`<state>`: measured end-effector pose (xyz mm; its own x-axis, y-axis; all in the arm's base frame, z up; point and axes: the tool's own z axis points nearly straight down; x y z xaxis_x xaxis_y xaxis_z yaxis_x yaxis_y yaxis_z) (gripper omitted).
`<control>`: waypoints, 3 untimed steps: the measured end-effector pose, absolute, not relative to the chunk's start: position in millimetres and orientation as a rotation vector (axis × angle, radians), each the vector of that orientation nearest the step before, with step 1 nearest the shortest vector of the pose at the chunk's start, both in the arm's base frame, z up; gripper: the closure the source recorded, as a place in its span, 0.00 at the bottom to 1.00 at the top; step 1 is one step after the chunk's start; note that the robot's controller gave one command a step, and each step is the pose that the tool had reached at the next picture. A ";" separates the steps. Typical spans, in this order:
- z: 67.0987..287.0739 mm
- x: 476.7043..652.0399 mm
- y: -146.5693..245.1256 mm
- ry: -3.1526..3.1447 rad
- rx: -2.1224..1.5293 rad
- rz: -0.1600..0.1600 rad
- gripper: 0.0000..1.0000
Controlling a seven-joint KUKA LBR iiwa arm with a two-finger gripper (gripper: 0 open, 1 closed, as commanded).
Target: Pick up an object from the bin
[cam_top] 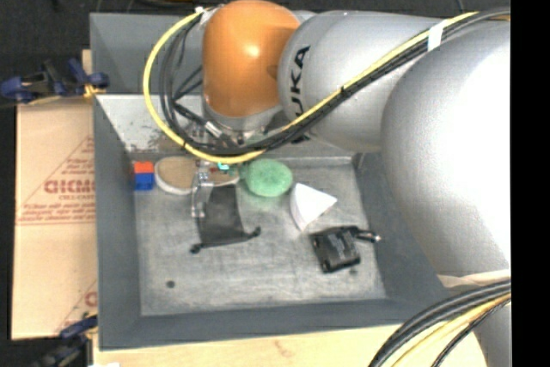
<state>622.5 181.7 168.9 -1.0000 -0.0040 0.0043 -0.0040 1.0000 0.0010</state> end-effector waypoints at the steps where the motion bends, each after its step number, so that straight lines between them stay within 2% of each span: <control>1: 173.6 624.6 181.0 -3.145 0.002 -0.004 0.00; 2: 79.5 638.0 166.7 -3.172 0.026 -0.015 1.00; 3: 79.5 638.0 166.7 -3.172 0.024 -0.015 1.00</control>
Offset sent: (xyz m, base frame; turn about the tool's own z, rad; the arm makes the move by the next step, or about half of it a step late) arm 0.0073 -0.0162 -0.0989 -0.0155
